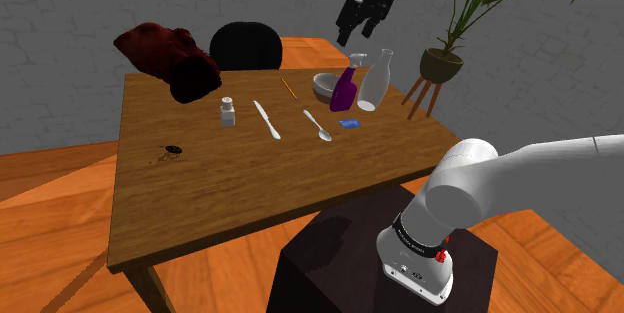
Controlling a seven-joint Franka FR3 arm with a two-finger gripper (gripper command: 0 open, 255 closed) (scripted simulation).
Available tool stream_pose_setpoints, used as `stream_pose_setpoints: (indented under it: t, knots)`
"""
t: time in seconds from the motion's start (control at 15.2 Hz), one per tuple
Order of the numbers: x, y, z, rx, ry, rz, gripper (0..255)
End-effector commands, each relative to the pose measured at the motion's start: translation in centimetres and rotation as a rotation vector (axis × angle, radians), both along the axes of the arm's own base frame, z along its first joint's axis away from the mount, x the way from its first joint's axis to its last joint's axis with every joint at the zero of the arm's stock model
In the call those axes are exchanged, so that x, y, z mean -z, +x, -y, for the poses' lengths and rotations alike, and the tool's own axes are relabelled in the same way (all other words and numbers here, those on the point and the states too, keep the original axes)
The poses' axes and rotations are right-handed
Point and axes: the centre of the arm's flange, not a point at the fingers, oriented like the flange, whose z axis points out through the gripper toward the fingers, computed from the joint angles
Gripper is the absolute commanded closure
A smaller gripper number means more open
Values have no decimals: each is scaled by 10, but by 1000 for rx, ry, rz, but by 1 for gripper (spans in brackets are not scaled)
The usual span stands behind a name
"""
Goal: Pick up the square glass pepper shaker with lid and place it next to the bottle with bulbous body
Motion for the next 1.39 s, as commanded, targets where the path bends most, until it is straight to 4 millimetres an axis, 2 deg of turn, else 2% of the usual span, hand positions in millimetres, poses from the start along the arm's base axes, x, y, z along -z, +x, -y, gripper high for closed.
stream_pose_setpoints:
  t: [0.0,1.32]
  knots:
    - [0,0,0,0,0,0,0]
    - [191,144,-95,44,29,96,0]
